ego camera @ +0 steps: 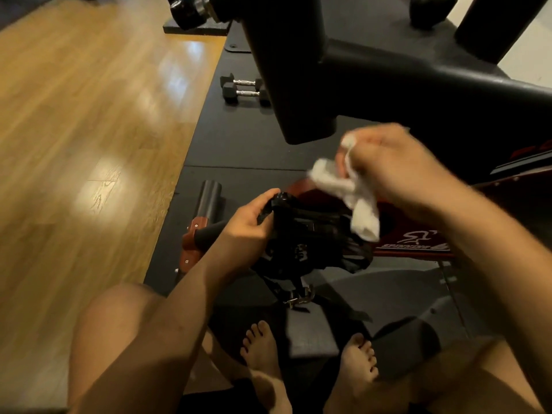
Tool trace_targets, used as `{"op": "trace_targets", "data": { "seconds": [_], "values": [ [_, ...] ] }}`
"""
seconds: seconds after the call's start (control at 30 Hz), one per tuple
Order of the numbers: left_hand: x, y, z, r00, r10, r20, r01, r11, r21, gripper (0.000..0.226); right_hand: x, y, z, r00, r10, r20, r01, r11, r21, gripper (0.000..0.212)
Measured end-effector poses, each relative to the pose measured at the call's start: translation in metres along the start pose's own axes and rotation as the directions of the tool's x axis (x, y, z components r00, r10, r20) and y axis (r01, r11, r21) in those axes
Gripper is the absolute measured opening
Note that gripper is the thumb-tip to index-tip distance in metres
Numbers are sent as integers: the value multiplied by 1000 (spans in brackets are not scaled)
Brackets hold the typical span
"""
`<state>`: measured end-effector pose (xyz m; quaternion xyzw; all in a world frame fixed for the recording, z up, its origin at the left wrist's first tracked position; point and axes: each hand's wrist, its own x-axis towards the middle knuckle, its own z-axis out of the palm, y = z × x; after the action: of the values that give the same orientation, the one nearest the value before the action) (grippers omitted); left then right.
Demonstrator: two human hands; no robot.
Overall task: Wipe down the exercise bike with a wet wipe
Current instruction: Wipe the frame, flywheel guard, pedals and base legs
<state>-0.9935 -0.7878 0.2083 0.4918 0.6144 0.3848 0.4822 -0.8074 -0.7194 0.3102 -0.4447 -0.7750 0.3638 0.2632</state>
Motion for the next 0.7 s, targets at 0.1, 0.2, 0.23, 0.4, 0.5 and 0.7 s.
{"op": "trace_targets", "data": {
  "seconds": [0.1, 0.2, 0.23, 0.4, 0.5, 0.7],
  "values": [
    [-2, 7, 2, 1000, -3, 11, 3, 1000, -2, 40, -36, 2, 53, 962, -232, 142, 265, 917, -297, 26],
    [-7, 7, 2, 1000, -23, -6, 24, 999, 40, 27, -37, -1, 88, 931, -363, 45, 356, 872, -337, 21],
    [-8, 8, 1, 1000, -21, 4, 20, 998, 55, 29, -34, 3, 87, 933, -359, 11, 335, 859, -387, 26],
    [-2, 14, -3, 999, -31, 43, 27, 997, 72, 55, -49, 41, 50, 977, -71, -203, -44, 859, -511, 31],
    [0, 11, 0, 999, -43, 10, 41, 994, 106, 56, -43, 41, 54, 968, -96, -231, -26, 880, -475, 25],
    [5, 9, -3, 994, -107, 34, 105, 992, 64, 63, -45, 24, 93, 932, -351, -93, 298, 885, -357, 32]
  ]
}}
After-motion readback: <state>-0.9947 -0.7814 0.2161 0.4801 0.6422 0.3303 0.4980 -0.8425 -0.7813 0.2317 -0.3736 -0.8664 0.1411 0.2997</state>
